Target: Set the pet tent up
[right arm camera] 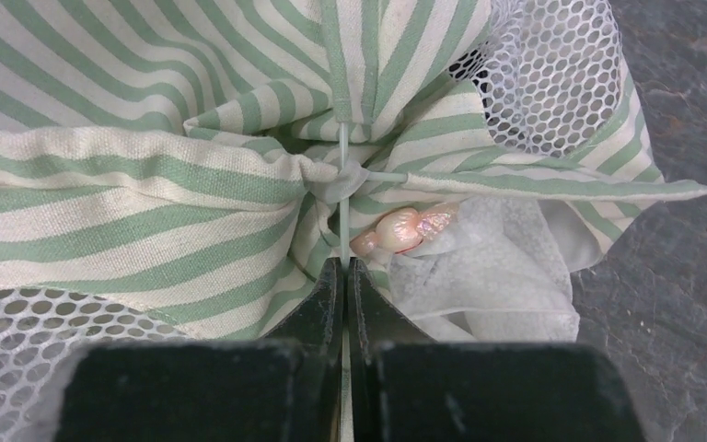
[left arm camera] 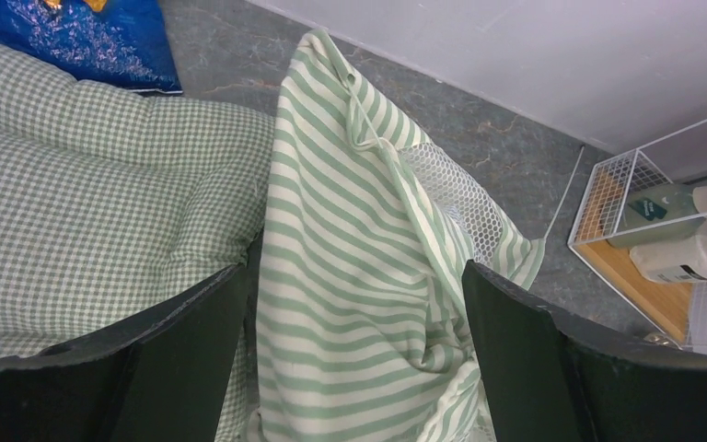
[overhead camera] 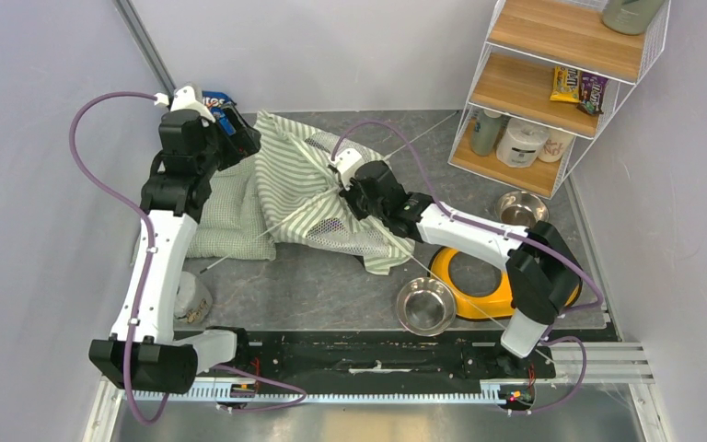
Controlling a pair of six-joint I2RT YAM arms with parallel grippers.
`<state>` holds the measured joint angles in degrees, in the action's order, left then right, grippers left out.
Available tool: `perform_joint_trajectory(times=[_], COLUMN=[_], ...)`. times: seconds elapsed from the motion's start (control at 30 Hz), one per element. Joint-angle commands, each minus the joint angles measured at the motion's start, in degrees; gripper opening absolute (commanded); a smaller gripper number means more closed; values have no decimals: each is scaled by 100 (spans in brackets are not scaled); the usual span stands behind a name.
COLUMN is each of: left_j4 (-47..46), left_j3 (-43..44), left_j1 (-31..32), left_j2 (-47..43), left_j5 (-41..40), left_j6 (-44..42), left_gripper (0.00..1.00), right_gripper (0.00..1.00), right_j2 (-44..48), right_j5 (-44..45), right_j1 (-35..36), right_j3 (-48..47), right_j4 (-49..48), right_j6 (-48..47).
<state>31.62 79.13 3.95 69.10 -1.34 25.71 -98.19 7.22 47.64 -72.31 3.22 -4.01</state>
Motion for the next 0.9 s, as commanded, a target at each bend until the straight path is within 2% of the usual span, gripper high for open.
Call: perform_joint_trajectory(times=[0.0,0.27,0.5,0.53,0.6,0.63,0.73,0.87], left_j4=[11,11,144,158,185,193,204,187], left_j3=[243,284,139,121,88,77,55,-7], left_j1=[-25,-19,-22,-25,-23,-25,-24,-18], left_j2=[-252,-279,-335,-338,-351,-347,-345,-311], left_j5=[103,686,965,977,997,996,987,980], left_j6=[88,113,144,153,140,132,92,80], left_gripper=[93,92,91,91,90,90,90,90], right_gripper=[0,0,0,6,23,36,61,79], right_j2=[-2,-945,-1855,-1914,-1887,-1808,-1425,-647], right_j5=[701,1245,1340,1309,1190,1147,1018,713], right_j1=[26,64,61,61,61,61,53,27], right_j3=[-378,-1353,-2299,-2423,-2507,-2495,-2396,-2039], right_j4=[-356,404,1102,1209,1414,1493,1909,2449], right_j6=[533,1328,1800,1828,1836,1835,1810,1649])
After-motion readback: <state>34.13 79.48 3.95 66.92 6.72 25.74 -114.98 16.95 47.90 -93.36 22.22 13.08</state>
